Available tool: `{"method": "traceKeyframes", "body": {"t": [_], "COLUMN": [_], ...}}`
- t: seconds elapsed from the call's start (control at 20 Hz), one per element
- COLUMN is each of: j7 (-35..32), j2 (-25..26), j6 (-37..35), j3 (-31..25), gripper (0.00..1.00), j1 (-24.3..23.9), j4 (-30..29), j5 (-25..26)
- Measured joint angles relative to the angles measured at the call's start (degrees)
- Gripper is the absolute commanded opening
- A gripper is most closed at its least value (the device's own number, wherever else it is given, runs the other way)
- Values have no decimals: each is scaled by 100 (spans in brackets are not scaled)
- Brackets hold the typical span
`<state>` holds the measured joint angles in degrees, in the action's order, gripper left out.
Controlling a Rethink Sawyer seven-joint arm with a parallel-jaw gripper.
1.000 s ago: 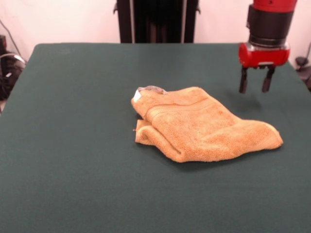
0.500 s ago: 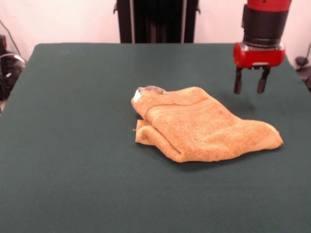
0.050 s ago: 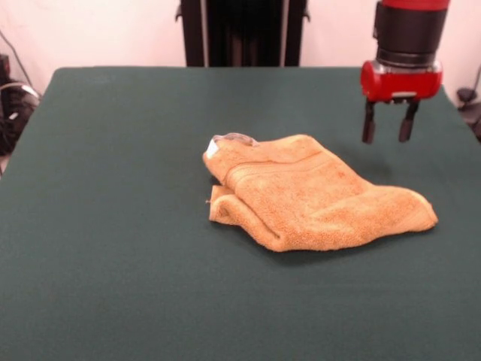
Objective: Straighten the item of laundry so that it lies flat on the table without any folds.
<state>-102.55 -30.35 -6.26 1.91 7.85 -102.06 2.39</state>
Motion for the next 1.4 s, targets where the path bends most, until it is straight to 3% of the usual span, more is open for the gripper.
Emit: {"method": "traceKeyframes", "body": {"t": [1.4], "j7": [0], "j2": [86], "j6": [0], "j3": [0], "gripper": [100], "j1": [-534], "j4": [2], "j5": [695]}}
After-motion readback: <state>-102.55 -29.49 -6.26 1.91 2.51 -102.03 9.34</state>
